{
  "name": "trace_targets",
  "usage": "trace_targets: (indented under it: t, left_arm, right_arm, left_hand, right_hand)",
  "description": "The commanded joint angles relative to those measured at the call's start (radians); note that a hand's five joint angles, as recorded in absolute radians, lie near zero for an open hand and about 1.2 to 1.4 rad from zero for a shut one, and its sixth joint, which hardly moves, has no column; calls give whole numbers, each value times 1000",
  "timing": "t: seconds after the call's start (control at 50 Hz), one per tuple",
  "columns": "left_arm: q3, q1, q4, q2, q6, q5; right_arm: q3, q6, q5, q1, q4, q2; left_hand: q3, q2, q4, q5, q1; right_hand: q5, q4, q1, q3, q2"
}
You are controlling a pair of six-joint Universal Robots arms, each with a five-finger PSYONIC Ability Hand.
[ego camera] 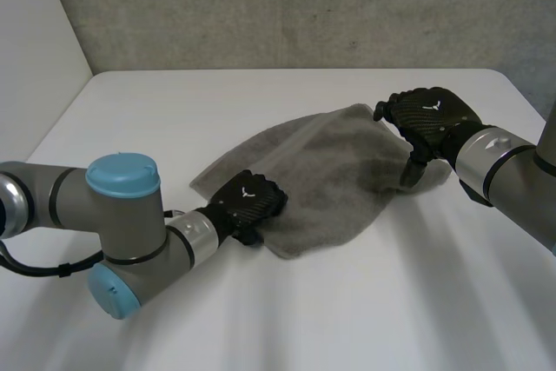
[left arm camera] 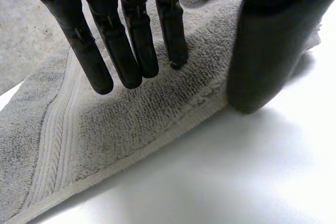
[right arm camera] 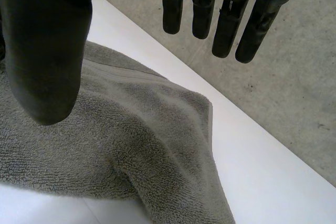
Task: Fold the towel.
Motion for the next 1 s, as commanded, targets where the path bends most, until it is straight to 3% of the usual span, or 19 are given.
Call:
trace_targets:
  t: [0.02,0.28,0.42,0.68,0.76,0.92,1.0]
  left_arm:
    - [9,-2,1,4,-2,0]
    - [24,-2,19,15,-71,-46]
    - [46,-6,31,41,-100,-49]
    - [174,-35,30,262,-419,-115]
    - [161,-31,30,306,-465,-121]
    - [53,-17,31,342,-508,-150]
    - [-1,0,31,348,-511,-150]
  right_arm:
    - [0,0,0,0,0,1]
    - [1,0,0,1,0,1]
    - [3,5,3,2,8,0]
    - [152,136,-6,6,-8,-28]
    - [193,140,-8,5,-41,-20]
    - [227,181,-6,34,-239,121]
    - [183,276,1,47,-323,216]
  left_hand:
    - [212,212,211,218,228]
    - [573,573,572,579,589]
    - [573,573,572,580,590]
    - [573,573,572,580,590]
    - [573,573,572,580,590]
    - [573,573,572,580,590]
    - [573,573,572,580,590]
  right_hand:
    - [-23,-67,-65,-80,-108]
    - [-23,-67,-65,-80,-108]
    - [-20,-64,-62,-77,-105]
    - [-11,-55,-54,-68,-96]
    - [-2,-46,-45,-59,-87]
    - [22,-23,-21,-36,-64]
    - [48,4,5,-9,-37]
